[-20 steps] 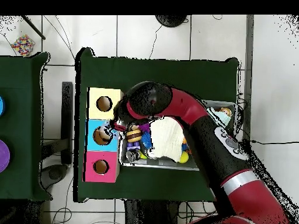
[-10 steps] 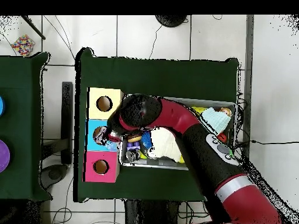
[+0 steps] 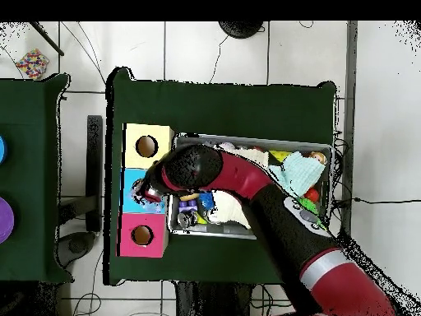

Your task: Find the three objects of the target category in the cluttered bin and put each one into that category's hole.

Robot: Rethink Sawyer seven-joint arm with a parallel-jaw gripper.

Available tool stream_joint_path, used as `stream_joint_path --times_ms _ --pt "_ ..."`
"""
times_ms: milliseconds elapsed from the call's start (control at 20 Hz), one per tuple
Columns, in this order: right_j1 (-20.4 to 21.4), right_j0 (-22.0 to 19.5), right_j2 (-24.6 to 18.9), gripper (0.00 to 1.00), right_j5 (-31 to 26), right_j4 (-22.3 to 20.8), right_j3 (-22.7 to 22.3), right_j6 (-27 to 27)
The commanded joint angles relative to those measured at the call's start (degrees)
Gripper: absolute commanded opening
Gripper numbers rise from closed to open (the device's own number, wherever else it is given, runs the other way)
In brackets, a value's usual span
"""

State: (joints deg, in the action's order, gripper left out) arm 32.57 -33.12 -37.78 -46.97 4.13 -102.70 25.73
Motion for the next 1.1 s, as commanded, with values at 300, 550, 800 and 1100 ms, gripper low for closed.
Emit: stream_joint_path --times_ms 300,550,800,1100 --pt "-3.3 1.4 -2.8 0.0 7.2 5.9 -2.0 13.9" --pt "-3.2 0.5 -6.7 0.0 7.0 8.3 -1.6 11.6" --pt "-3.7 1.0 -6.7 0.0 5.5 6.1 1.1 7.9" --pt "0.4 1.2 -6.4 0.0 -2.5 2.1 5.9 3.9"
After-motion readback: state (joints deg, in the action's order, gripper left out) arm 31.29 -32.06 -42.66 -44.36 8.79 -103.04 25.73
